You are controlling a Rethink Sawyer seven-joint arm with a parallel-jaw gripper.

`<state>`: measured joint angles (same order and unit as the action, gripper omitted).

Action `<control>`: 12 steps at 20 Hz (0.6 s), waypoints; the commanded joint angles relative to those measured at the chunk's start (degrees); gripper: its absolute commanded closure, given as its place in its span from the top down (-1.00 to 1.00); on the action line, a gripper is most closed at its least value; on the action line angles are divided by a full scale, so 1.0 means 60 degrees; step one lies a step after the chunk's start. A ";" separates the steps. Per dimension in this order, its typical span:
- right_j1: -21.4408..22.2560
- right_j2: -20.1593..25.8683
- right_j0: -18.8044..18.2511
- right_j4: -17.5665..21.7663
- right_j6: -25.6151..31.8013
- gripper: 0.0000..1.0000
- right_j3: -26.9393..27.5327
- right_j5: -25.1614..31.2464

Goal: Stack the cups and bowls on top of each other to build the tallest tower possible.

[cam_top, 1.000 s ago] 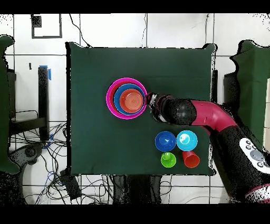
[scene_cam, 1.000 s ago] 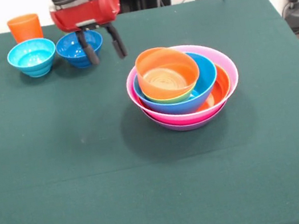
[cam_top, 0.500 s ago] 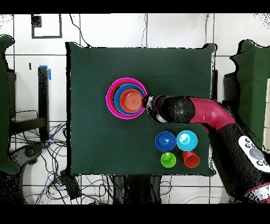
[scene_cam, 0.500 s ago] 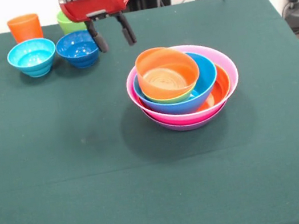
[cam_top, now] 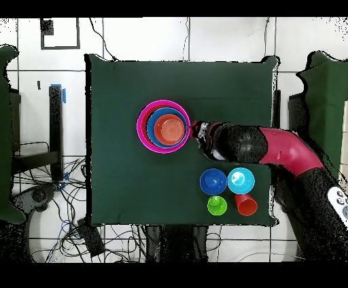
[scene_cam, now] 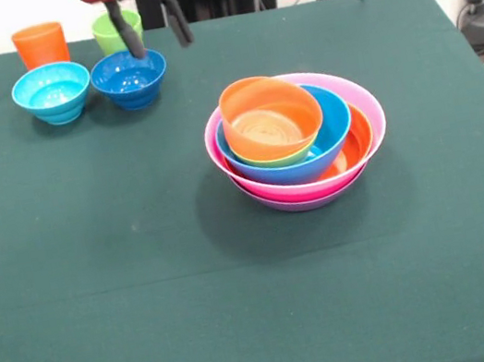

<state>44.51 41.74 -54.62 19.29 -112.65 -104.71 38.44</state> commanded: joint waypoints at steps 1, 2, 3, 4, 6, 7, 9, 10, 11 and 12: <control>0.0329 0.0380 -0.0639 0.0201 0.1757 1.00 -0.0895 0.0976; 0.0195 0.0393 -0.0837 0.0330 0.1915 1.00 -0.0921 0.0894; 0.0076 0.0437 -0.1032 0.0454 0.2093 1.00 -0.0946 0.0847; -0.0037 0.0478 -0.1178 0.0587 0.2259 1.00 -0.0908 0.0821; -0.0100 0.0647 -0.1401 0.0941 0.2676 1.00 -0.0798 0.0635; -0.0125 0.0763 -0.1517 0.1001 0.2809 1.00 -0.0783 0.0636; -0.0055 0.0999 -0.1811 0.1034 0.2869 1.00 -0.0951 0.0536; 0.0093 0.1107 -0.2005 0.1109 0.2846 1.00 -0.1168 0.0399; 0.0241 0.1215 -0.2199 0.1183 0.2822 1.00 -0.1385 0.0261; 0.0355 0.1310 -0.2393 0.1312 0.2743 1.00 -0.1625 0.0042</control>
<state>46.50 45.38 -66.38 21.26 -112.64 -107.06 38.44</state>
